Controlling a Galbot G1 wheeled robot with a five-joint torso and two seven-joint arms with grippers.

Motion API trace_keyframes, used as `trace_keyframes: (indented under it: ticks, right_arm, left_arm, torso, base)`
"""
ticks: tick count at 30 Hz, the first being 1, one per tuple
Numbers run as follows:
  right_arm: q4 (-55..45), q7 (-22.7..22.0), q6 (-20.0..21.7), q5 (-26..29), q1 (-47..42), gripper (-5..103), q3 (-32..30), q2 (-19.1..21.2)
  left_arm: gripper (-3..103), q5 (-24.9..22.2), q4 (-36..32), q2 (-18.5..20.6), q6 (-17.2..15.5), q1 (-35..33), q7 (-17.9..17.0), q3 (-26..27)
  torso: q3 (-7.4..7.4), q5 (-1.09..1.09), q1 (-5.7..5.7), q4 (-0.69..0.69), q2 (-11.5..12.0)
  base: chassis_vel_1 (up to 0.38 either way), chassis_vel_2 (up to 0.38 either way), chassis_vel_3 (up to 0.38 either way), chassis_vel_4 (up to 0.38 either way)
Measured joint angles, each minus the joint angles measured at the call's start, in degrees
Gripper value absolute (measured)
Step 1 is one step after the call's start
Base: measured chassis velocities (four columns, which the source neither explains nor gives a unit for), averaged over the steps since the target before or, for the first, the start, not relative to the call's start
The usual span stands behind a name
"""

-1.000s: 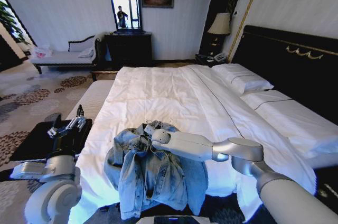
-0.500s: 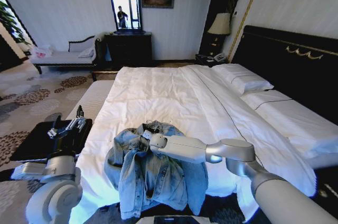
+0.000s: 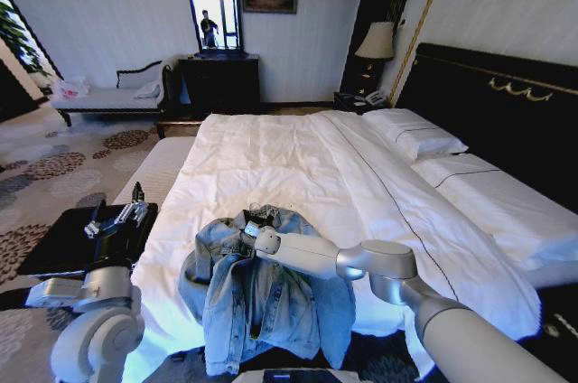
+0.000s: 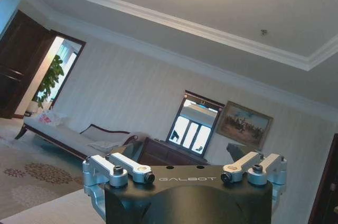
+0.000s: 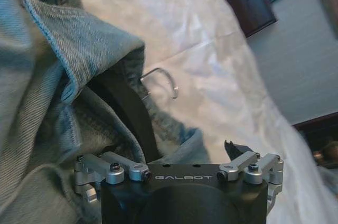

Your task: Pick up the clothes from the bed and hang them on the clothes hanger.

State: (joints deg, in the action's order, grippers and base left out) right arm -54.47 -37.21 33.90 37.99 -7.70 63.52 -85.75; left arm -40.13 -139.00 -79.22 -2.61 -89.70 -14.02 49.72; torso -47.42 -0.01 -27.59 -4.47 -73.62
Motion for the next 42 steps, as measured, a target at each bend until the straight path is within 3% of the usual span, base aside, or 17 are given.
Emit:
trace_keyframes:
  ticks: [8,18,22,28,34,42]
  right_arm:
    - [3.6,-1.8,-2.7,-6.5,-0.5,100,-1.6,-1.0]
    - [5.6,-1.9,-4.7,-8.5,-1.4,100,-1.3,-1.7]
    - [3.3,-1.0,-3.1,-6.7,-1.1,100,-0.7,-0.6]
    - [0.2,4.4,1.3,-1.2,0.6,100,-0.2,0.6]
    - [-0.2,5.0,6.6,2.2,1.4,100,-0.2,-0.4]
    - [7.6,5.1,1.3,-5.1,0.7,100,0.9,-5.2]
  left_arm:
    - [100,0.0,-0.1,0.1,0.1,-0.2,0.0,0.2]
    - [100,0.0,0.3,0.1,0.1,0.1,0.0,0.0]
    - [100,0.0,0.5,0.3,0.2,0.1,0.0,0.1]
    - [100,0.0,0.6,0.3,0.2,0.4,0.0,0.0]
    - [100,-0.1,0.7,0.5,0.2,0.3,0.0,0.6]
    - [100,-0.4,0.8,0.8,0.5,0.1,0.0,1.1]
  torso:
    - [0.02,0.00,0.00,0.00,0.0]
    - [0.01,0.01,-0.02,0.00,0.0]
    - [0.00,0.01,-0.01,0.00,0.0]
    - [0.01,0.01,-0.01,-0.01,0.0]
    - [0.00,0.01,0.00,0.00,0.0]
    - [0.00,0.00,0.00,0.00,0.0]
  base:
    - [0.000,0.000,0.000,0.000]
    - [0.000,0.000,0.000,0.000]
    - [0.000,0.000,0.000,0.000]
    - [0.000,0.000,0.000,0.000]
    - [0.000,0.000,0.000,0.000]
    - [0.000,0.000,0.000,0.000]
